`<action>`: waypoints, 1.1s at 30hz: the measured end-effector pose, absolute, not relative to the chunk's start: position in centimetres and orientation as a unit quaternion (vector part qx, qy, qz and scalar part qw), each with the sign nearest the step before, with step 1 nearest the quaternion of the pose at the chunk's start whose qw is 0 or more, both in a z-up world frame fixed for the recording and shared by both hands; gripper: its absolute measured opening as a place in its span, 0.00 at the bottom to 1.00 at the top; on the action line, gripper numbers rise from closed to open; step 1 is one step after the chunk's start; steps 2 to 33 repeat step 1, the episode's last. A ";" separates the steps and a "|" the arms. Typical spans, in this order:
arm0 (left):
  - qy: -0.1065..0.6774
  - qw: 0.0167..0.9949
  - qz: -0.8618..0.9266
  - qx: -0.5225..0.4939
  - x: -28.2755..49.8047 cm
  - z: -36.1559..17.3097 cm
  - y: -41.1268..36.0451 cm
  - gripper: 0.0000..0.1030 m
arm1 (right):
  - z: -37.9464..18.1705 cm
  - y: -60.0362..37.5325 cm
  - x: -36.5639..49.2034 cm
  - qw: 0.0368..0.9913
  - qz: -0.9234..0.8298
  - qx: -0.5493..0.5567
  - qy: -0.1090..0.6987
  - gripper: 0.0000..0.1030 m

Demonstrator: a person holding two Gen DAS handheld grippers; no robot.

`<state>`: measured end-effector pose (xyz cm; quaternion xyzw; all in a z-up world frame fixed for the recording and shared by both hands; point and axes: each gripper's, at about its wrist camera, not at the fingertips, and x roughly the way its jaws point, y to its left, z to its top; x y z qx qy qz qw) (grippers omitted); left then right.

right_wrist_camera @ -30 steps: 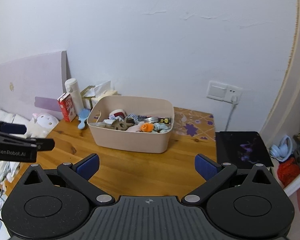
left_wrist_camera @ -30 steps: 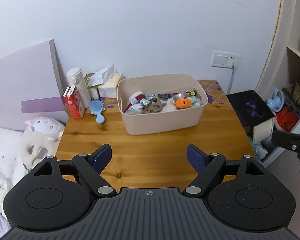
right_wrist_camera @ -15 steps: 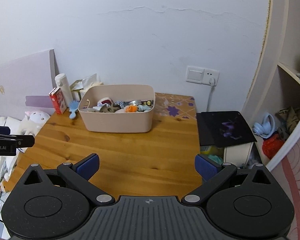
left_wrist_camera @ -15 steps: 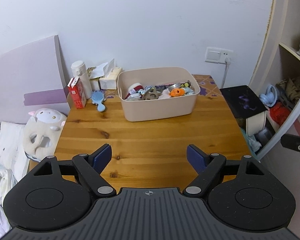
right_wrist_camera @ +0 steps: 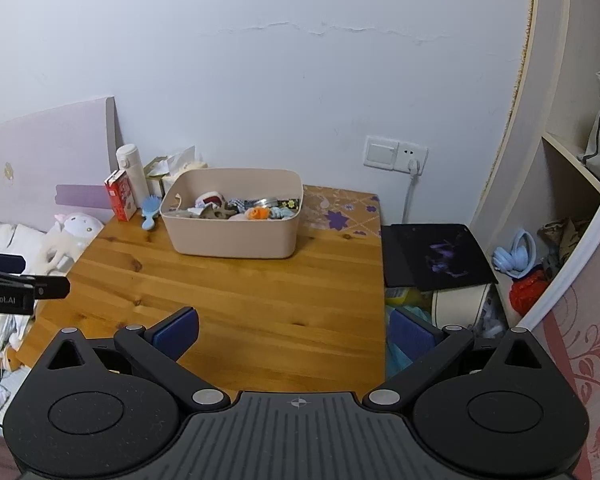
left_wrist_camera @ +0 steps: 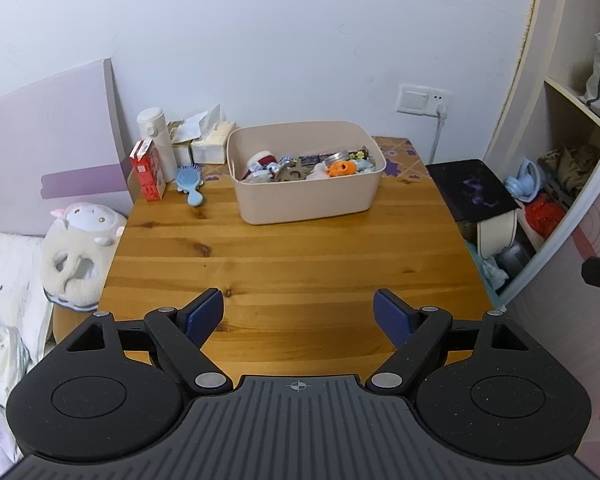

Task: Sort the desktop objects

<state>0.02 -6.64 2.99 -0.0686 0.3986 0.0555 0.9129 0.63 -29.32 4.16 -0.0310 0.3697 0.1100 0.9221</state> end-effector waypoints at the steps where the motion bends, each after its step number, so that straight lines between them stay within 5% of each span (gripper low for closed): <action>1: 0.400 0.912 0.056 -0.070 0.0 3.0 -6.6 0.81 | 4.2 -29.3 0.5 0.921 0.111 -0.031 0.371 1.00; 33: 0.400 0.912 0.056 -0.070 0.0 3.0 -6.6 0.81 | 4.2 -29.3 0.5 0.921 0.111 -0.031 0.371 1.00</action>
